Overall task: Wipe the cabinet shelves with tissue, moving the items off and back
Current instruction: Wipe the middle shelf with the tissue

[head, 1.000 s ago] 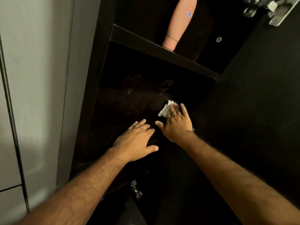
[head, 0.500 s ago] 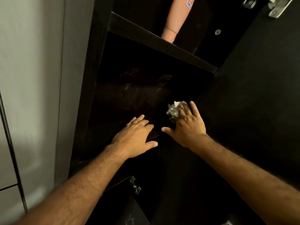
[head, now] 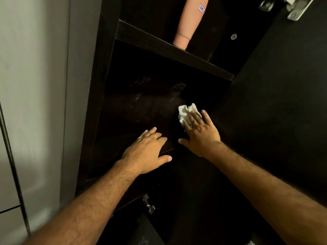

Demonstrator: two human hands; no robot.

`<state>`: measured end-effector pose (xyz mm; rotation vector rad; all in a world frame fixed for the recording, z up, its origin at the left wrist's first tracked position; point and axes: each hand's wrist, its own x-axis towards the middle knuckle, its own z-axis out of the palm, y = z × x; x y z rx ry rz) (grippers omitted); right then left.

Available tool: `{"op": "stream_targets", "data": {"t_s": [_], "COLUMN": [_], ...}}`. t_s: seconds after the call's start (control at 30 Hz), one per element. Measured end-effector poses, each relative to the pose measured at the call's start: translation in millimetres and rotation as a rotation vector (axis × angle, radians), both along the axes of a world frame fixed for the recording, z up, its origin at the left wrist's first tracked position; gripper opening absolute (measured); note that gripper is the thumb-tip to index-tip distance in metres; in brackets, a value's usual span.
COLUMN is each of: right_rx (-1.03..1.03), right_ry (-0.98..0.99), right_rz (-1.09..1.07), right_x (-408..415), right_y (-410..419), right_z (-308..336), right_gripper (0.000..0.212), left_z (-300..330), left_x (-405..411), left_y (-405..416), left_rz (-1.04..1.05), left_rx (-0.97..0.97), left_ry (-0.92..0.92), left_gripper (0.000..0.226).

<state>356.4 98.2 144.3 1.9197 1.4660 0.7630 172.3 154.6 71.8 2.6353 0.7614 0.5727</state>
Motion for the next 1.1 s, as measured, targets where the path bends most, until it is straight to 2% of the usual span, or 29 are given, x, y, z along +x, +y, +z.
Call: {"op": "stream_targets", "data": {"t_s": [0.17,0.4,0.63,0.77,0.9,1.1], "right_rx": [0.021,0.238,0.117,0.223,0.355,0.429], "right_ry": [-0.018,-0.061,-0.074,-0.078,-0.087,0.008], "right_rz": [-0.011,-0.084,-0.014,-0.063,-0.145,-0.227], "right_x": [-2,4,2,-5,-10,-14], "right_y": [-22,-2,-25,-26,-9,11], "right_z": [5,43,9,32,61,60], "right_gripper": [0.089,0.095,0.092,0.089,0.097,0.1], "left_z": [0,0,0,-1,-1,-2], "left_x": [-1,-1,-2,-1,-2,-2], "left_y": [1,1,0,1,1,1], "left_rz": [-0.01,-0.019,-0.023,-0.032,-0.03,-0.026], "left_rx": [-0.004,0.001,0.024,0.028,0.03,0.027], "left_ry": [-0.004,0.007,0.055,0.062,0.058,0.051], "left_gripper": [0.072,0.072,0.073,0.074,0.074,0.075]}}
